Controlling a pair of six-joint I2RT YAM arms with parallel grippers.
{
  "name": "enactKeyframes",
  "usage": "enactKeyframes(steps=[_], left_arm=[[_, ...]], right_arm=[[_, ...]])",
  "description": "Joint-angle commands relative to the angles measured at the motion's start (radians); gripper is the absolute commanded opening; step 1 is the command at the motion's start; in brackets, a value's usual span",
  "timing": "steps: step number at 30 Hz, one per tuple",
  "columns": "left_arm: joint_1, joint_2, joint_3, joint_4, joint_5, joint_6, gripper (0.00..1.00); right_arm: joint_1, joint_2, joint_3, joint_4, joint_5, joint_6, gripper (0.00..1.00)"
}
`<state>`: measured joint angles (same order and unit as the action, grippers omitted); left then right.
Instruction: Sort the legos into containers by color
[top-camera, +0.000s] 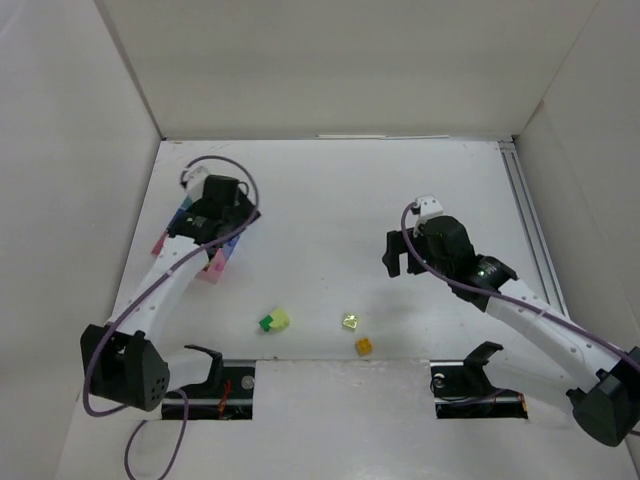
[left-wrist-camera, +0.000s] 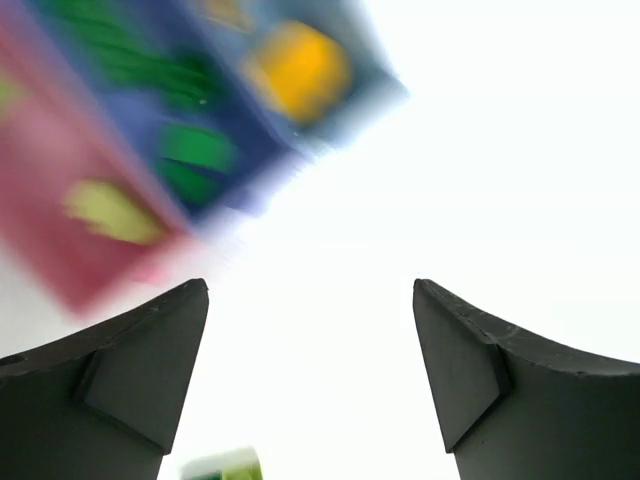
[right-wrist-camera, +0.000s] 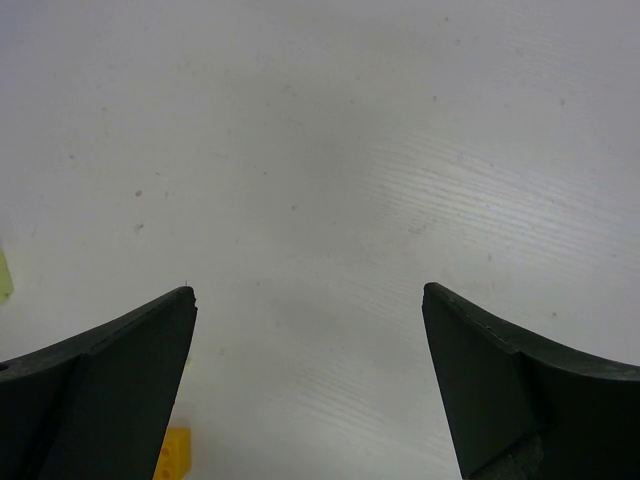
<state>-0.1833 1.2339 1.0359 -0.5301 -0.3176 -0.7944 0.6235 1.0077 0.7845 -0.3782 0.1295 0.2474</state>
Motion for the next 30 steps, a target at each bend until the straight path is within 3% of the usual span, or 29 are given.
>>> enactKeyframes(steps=[1,2,5,7,8,13,19,24,27,30], left_arm=[[-0.241,-0.007,0.036,0.070,0.118,0.180,0.81],[-0.393,0.008,0.047,0.070,0.118,0.181,0.81],[-0.595,0.115,0.102,0.070,0.137,0.221,0.81],[-0.788,0.207,0.133,0.058,0.138,0.230,0.81],[-0.789,0.208,0.142,0.058,0.138,0.230,0.81],[-1.028,0.433,0.225,-0.011,0.054,0.212,0.81],[-1.055,0.553,0.228,-0.048,0.070,0.078,0.79],[-1.064,0.553,0.168,0.022,0.110,0.020,0.70],[-1.064,0.564,0.156,0.013,0.101,-0.020,0.60],[-1.087,0.585,0.156,-0.034,0.080,-0.046,0.57]], right_arm=[[-0.011,-0.070,-0.033,-0.091,0.068,0.064,1.00],[-0.011,-0.086,-0.033,-0.108,0.096,0.081,1.00],[-0.022,-0.155,-0.057,-0.198,0.195,0.194,1.00],[-0.045,-0.219,-0.068,-0.261,0.234,0.269,1.00],[-0.045,-0.242,-0.079,-0.271,0.234,0.270,1.00],[-0.070,-0.368,-0.088,-0.307,0.203,0.302,1.00],[-0.070,-0.449,-0.108,-0.298,0.165,0.302,1.00],[-0.070,-0.436,-0.108,-0.289,0.154,0.302,1.00],[-0.070,-0.426,-0.108,-0.289,0.145,0.293,1.00],[-0.070,-0.417,-0.108,-0.289,0.145,0.283,1.00]])
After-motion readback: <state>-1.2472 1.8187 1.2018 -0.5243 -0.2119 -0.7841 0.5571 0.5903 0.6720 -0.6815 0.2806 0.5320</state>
